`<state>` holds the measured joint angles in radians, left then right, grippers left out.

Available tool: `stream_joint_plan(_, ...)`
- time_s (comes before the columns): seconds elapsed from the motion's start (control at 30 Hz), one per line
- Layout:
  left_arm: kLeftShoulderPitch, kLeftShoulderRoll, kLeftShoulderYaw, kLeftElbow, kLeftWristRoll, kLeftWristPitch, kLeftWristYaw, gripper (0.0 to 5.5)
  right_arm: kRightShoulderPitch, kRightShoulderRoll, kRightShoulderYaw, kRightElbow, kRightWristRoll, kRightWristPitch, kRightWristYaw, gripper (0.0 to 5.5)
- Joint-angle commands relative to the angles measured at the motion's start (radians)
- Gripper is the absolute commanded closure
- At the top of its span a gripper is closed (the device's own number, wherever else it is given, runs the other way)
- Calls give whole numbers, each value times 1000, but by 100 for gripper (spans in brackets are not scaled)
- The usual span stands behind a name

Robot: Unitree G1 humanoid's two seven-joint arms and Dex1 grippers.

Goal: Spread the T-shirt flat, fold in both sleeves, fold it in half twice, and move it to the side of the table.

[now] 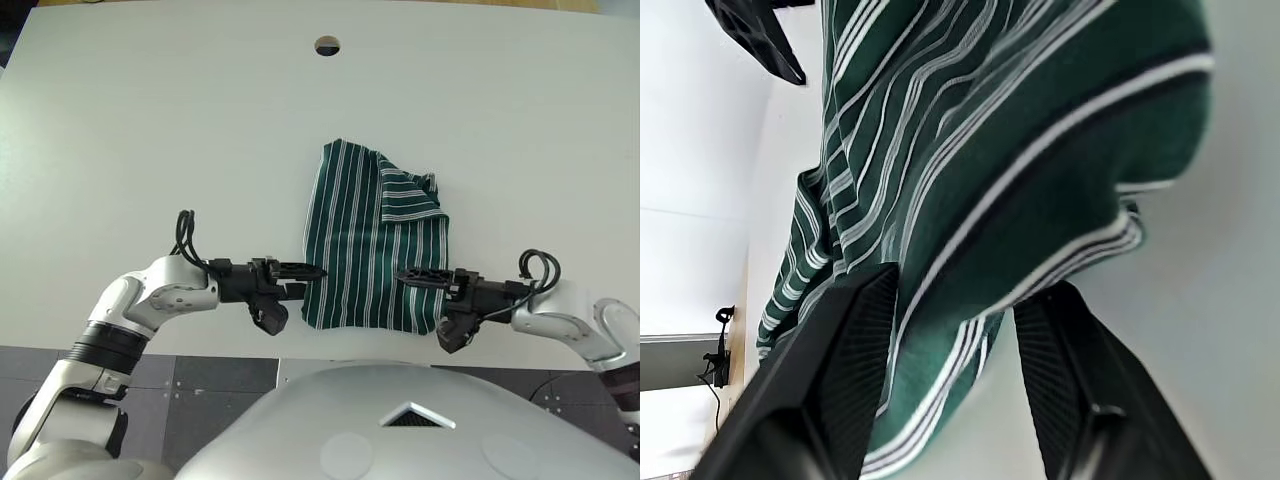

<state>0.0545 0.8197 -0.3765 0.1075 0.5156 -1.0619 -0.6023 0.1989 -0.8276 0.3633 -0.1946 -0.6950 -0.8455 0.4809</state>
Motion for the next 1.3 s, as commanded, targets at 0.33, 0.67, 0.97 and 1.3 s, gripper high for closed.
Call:
stream_joint_plan(0.33,-27,-16,-97,30,28,39,-18,433,28,-37,54,-4,148,128,153,452)
stream_joint_plan(0.67,-18,93,-163,-6,-181,224,-235,535,13,-31,7,-123,702,652,464,536)
stream_joint_plan(0.97,-8,127,-89,-253,-877,748,-507,539,-108,-26,-137,-256,1220,1226,570,537)
stream_joint_plan(1.3,-153,-88,37,-309,-1082,1538,-189,539,-307,90,-154,-112,1258,1589,386,537)
